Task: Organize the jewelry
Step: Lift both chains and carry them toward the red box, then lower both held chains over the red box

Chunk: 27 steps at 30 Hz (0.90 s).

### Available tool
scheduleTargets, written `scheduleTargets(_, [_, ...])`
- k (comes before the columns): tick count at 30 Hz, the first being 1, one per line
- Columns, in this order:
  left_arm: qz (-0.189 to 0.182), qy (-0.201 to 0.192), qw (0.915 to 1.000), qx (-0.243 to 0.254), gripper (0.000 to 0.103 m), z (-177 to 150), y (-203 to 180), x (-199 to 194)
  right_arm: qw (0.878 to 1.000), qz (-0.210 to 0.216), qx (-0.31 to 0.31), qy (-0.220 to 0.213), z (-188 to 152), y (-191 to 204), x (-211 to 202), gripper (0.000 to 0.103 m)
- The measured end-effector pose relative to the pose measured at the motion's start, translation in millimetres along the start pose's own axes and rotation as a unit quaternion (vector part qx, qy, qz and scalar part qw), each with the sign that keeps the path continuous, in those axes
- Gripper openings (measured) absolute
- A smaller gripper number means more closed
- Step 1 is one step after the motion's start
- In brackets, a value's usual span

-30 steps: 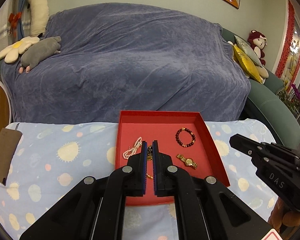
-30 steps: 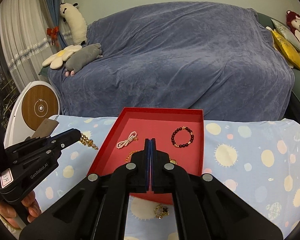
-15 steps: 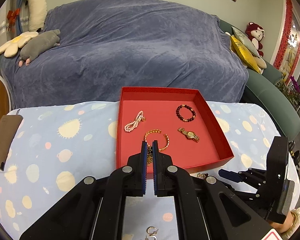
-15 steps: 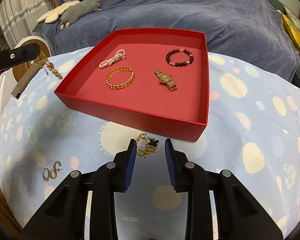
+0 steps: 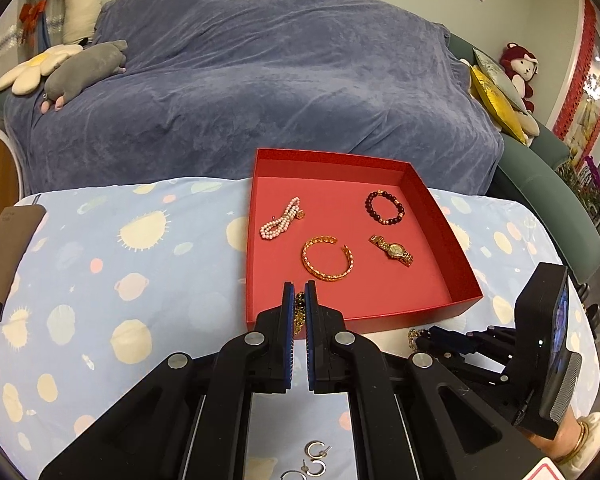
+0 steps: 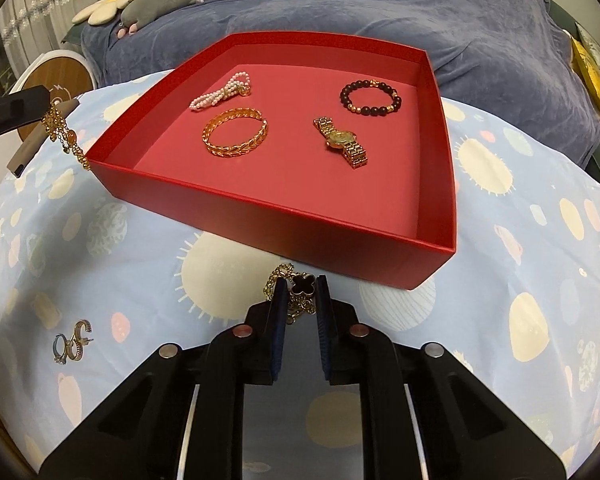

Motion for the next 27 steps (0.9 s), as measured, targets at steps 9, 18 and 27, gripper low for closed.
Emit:
scheduleTargets(9, [0.0,-0.009,0.9999,-0.006,0.003,13,5,-4,0.996,0.041,0.021,-0.079,40,8,-69,0.013])
scheduleTargets(18, [0.0,-0.045,0.999,0.007,0.003,84,-8,1,0.986,0.047,0.017,-0.159,145,11,-109,0.013])
scheduleTargets(27, [-0.003,-0.024,0.9997,-0.006,0.003,132,-16,70,0.987,0.037,0.029,-0.152,193,4,-62,0.013])
Point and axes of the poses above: each gripper's, at about its wrist camera, not at the fingertips, and x roughly the way its jaws point, y to its left, z to its top, the point moved 6 cm from there along x, roughly the way its jaws point, and after that the axes turned 5 degrees about z, right-handed, at the moved point
